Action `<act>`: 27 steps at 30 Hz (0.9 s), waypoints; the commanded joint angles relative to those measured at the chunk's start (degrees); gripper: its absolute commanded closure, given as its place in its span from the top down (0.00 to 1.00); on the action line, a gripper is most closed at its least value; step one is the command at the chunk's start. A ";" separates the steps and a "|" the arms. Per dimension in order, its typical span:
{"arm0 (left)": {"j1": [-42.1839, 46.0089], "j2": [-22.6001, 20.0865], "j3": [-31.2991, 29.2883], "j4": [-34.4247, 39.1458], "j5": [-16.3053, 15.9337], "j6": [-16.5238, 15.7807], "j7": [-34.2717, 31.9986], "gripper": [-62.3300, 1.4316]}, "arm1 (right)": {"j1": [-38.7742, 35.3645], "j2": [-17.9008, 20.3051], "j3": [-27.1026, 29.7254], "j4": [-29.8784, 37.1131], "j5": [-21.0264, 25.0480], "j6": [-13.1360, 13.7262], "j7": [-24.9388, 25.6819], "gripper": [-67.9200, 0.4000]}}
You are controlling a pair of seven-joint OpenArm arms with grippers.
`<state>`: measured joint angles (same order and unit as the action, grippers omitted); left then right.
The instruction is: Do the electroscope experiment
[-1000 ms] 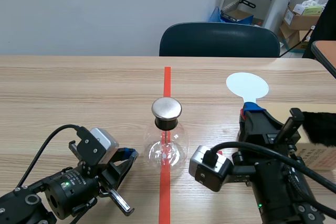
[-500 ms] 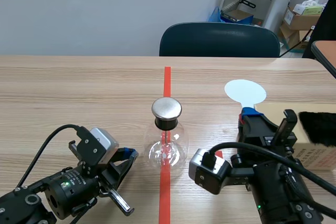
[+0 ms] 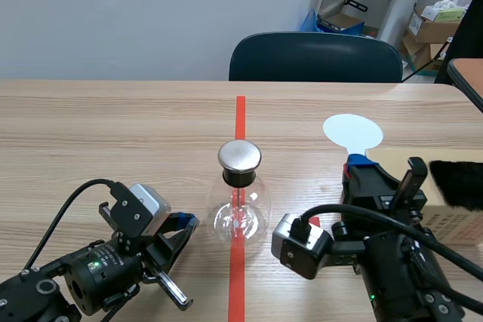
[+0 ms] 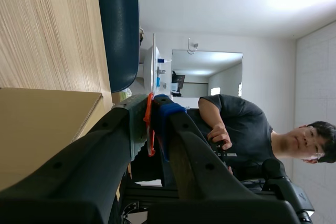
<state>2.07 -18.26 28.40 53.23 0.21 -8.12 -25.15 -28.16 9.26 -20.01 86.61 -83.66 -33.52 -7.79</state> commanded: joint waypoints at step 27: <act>13.81 -12.39 -0.26 19.04 -0.90 -0.52 -11.02 0.47 | -6.14 -0.31 20.11 2.58 13.70 -11.34 28.57 0.03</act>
<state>15.75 -30.79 28.40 71.55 -0.03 -8.62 -35.07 -34.68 9.19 -0.21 88.16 -70.37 -41.39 20.34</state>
